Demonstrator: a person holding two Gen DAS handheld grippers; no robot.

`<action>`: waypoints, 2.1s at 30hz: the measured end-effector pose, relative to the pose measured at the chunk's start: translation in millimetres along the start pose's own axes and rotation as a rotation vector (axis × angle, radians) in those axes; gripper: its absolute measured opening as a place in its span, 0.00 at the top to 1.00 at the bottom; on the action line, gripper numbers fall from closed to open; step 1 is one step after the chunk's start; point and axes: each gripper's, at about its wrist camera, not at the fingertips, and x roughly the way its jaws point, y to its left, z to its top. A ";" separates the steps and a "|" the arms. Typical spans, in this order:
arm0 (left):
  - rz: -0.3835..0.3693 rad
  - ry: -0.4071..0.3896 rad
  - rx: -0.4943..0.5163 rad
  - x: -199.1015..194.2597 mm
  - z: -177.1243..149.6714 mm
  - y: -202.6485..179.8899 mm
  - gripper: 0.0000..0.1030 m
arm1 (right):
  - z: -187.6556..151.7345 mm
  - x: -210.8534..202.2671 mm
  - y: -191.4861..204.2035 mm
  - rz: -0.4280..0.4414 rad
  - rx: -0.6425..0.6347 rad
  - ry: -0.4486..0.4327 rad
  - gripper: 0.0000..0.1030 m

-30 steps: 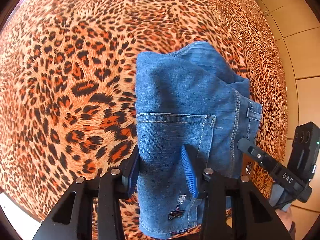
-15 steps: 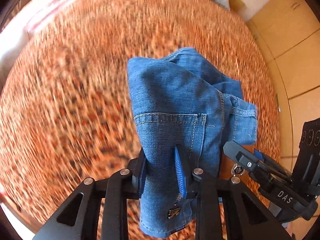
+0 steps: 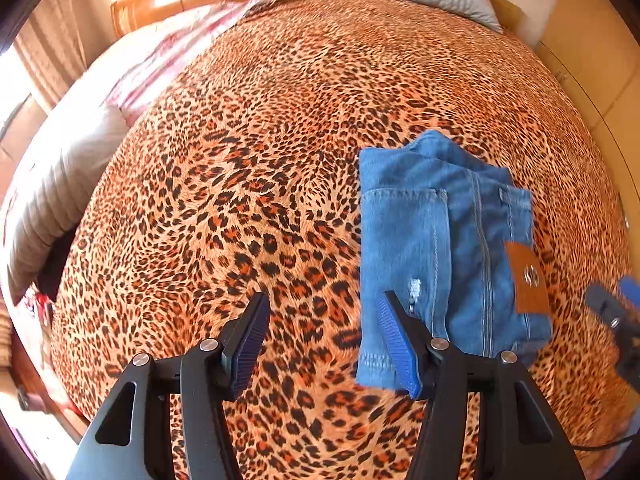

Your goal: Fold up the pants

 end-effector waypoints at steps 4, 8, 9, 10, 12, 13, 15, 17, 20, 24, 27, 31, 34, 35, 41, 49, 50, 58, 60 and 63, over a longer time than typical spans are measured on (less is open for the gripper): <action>0.014 -0.063 0.038 -16.8 -23.9 -12.6 0.33 | -17.6 -48.8 19.5 -0.116 -0.052 -0.153 0.00; -0.019 -0.084 0.030 -33.0 -41.9 -13.2 0.30 | -26.6 -73.4 13.0 -0.121 0.017 -0.219 0.00; -0.025 -0.082 0.034 -32.4 -44.2 -13.0 0.29 | -28.6 -75.0 9.9 -0.107 0.031 -0.227 0.00; -0.024 -0.081 0.040 -31.9 -46.6 -12.9 0.28 | -31.7 -78.4 6.9 -0.107 0.047 -0.225 0.00; -0.021 -0.088 0.063 -33.3 -49.2 -14.6 0.28 | -37.8 -84.5 4.4 -0.116 0.060 -0.225 0.00; -0.021 -0.099 0.077 -35.2 -50.2 -15.8 0.28 | -41.4 -87.4 3.5 -0.116 0.064 -0.233 0.00; -0.035 -0.119 0.101 -39.7 -54.1 -18.8 0.28 | -47.3 -88.5 2.8 -0.138 0.069 -0.228 0.00; -0.058 -0.134 0.116 -39.7 -57.0 -19.7 0.28 | -52.1 -85.3 2.2 -0.137 0.075 -0.204 0.00; -0.069 -0.158 0.115 -45.9 -64.7 -22.7 0.28 | -60.9 -84.9 -0.4 -0.112 0.094 -0.191 0.00; -0.076 -0.165 0.119 -55.6 -76.1 -26.8 0.31 | -76.9 -92.2 -11.9 -0.074 0.111 -0.205 0.00; -0.058 -0.185 0.131 -65.2 -85.6 -31.4 0.31 | -90.6 -96.8 -19.1 -0.098 0.114 -0.221 0.00; -0.073 -0.158 0.135 -72.1 -93.6 -38.0 0.31 | -108.7 -101.9 -25.8 -0.124 0.120 -0.242 0.00; -0.063 -0.169 0.128 -78.9 -98.1 -40.4 0.31 | -116.8 -102.0 -30.1 -0.126 0.121 -0.242 0.00; -0.065 -0.175 0.127 -81.3 -99.4 -41.3 0.31 | -117.7 -101.5 -31.7 -0.122 0.118 -0.240 0.00; -0.065 -0.201 0.110 -93.4 -104.7 -46.1 0.31 | -114.5 -101.7 -38.3 -0.118 0.089 -0.238 0.00; -0.076 -0.215 0.109 -105.2 -110.3 -55.8 0.31 | -112.1 -102.2 -47.3 -0.120 0.069 -0.239 0.00; -0.080 -0.214 0.110 -106.0 -110.7 -57.1 0.31 | -111.8 -101.7 -48.3 -0.118 0.068 -0.237 0.00; -0.075 -0.212 0.109 -110.9 -112.9 -61.8 0.31 | -109.0 -98.2 -54.7 -0.106 0.063 -0.229 0.00; -0.074 -0.209 0.105 -110.7 -113.3 -61.6 0.31 | -108.1 -96.6 -55.4 -0.100 0.060 -0.224 0.00; -0.068 -0.204 0.100 -109.6 -113.1 -61.0 0.31 | -107.2 -95.1 -55.3 -0.101 0.051 -0.221 0.00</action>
